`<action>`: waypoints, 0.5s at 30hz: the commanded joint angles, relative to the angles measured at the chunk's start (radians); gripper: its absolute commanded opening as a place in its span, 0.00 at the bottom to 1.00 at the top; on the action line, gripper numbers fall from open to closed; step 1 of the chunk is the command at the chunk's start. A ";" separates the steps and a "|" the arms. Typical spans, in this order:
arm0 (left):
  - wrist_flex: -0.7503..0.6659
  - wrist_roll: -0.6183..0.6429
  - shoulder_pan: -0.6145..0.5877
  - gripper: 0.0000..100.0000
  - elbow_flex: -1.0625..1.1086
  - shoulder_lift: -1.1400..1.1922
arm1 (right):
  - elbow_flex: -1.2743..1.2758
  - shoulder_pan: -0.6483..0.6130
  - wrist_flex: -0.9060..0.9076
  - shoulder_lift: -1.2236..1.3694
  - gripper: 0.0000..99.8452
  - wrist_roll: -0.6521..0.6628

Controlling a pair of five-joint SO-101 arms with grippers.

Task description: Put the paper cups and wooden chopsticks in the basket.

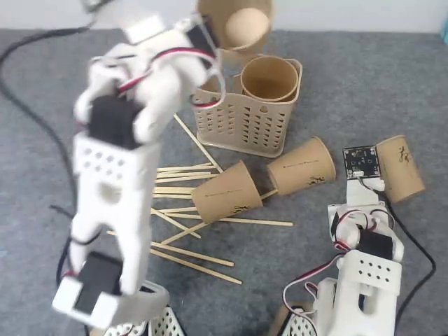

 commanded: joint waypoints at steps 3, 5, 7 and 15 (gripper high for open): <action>-0.041 0.006 0.038 0.01 -0.002 0.132 | -0.011 0.005 -0.021 -0.024 0.02 0.017; -0.041 0.006 0.038 0.01 -0.002 0.175 | -0.014 0.027 -0.022 -0.024 0.02 0.017; -0.035 0.006 0.040 0.01 -0.002 0.203 | -0.015 0.047 -0.028 -0.024 0.02 0.014; 0.078 0.006 0.063 0.14 -0.002 0.218 | -0.015 0.045 -0.028 -0.024 0.02 0.015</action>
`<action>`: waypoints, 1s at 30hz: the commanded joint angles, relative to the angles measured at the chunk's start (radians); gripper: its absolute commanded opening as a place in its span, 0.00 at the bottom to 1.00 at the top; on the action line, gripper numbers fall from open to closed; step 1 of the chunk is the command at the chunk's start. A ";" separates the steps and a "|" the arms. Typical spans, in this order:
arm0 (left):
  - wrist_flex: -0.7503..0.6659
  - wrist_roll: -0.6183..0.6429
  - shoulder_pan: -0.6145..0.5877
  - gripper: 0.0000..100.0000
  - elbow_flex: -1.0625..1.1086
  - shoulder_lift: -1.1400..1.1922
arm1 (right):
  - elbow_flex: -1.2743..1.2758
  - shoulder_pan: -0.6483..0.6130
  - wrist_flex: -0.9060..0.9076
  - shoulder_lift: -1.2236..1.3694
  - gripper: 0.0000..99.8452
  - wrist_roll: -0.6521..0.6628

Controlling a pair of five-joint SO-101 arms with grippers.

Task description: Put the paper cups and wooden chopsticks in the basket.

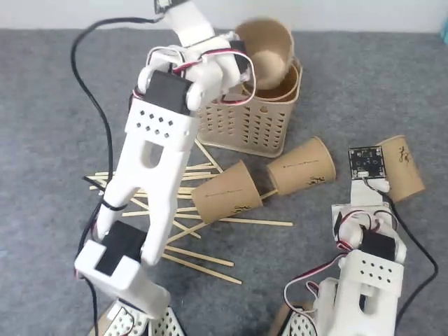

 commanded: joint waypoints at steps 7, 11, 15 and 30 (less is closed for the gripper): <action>0.196 -0.060 0.032 0.15 -0.079 -0.063 | -0.015 0.013 -0.019 -0.024 0.02 0.014; 0.229 -0.064 0.012 0.15 -0.131 -0.097 | -0.015 0.013 -0.019 -0.024 0.02 0.014; 0.295 -0.109 -0.015 0.22 -0.216 -0.133 | -0.015 0.013 -0.019 -0.024 0.02 0.012; 0.442 -0.190 -0.008 0.06 -0.401 -0.071 | -0.015 0.013 -0.018 -0.024 0.02 0.014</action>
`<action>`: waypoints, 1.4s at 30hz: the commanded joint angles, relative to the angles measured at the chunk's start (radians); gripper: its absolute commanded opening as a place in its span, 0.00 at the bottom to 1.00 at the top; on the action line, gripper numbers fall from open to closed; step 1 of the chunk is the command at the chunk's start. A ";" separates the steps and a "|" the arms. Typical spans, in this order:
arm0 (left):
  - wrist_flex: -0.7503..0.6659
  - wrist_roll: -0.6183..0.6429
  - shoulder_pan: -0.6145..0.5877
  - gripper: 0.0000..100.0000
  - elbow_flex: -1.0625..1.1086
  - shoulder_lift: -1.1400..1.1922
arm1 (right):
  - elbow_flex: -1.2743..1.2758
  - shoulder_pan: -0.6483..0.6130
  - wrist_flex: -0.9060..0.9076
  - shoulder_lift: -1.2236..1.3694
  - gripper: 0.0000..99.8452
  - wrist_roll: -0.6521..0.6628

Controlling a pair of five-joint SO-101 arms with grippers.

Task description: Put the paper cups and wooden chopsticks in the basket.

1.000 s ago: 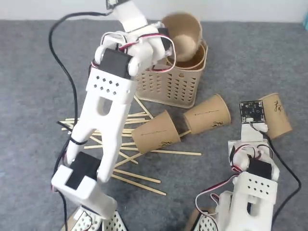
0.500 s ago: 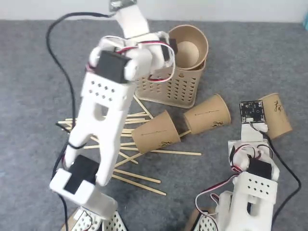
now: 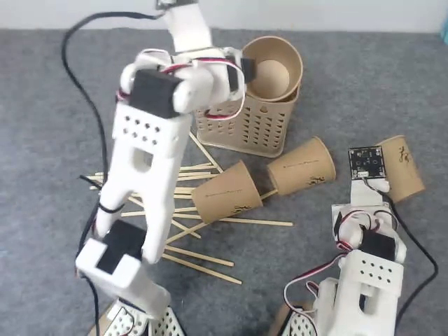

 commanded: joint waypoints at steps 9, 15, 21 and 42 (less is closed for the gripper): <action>0.120 -0.198 0.048 0.01 0.059 -0.288 | -0.015 0.013 -0.018 -0.024 0.02 0.014; -0.002 -0.295 0.164 0.01 0.539 -0.407 | -0.015 0.013 -0.018 -0.024 0.02 0.014; -0.318 -0.290 0.196 0.01 0.805 -0.470 | -0.015 0.013 -0.018 -0.024 0.02 0.014; -0.816 -0.196 0.109 0.02 0.932 -0.485 | -0.015 0.013 -0.018 -0.024 0.02 0.014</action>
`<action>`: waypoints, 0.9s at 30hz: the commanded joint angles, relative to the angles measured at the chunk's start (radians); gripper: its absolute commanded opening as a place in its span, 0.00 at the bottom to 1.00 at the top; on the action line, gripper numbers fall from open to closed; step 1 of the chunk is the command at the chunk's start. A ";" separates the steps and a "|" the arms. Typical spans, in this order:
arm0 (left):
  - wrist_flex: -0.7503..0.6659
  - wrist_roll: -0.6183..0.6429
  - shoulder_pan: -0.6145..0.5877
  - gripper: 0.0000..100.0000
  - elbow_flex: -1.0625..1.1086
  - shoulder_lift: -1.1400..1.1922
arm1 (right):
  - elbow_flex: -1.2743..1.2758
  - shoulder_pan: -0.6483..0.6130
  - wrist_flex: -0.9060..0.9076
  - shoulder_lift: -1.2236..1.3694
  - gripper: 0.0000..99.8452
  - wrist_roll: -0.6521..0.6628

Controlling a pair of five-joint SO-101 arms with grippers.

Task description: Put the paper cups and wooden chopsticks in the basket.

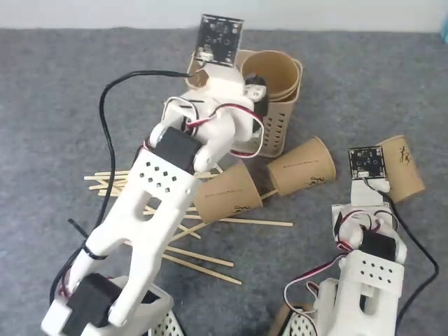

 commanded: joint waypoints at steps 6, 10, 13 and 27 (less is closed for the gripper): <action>0.270 0.006 -0.117 0.02 -0.102 -0.238 | -0.052 0.012 0.035 -0.044 0.02 0.003; 0.446 -0.081 -0.216 0.02 -0.117 -0.419 | -0.155 -0.071 0.194 -0.139 0.02 -0.026; 0.563 -0.133 -0.334 0.02 -0.108 -0.505 | -0.193 -0.226 0.269 -0.223 0.02 0.005; 0.529 -0.302 -1.088 0.02 0.334 -0.560 | -0.364 -0.826 0.231 -0.093 0.17 -0.052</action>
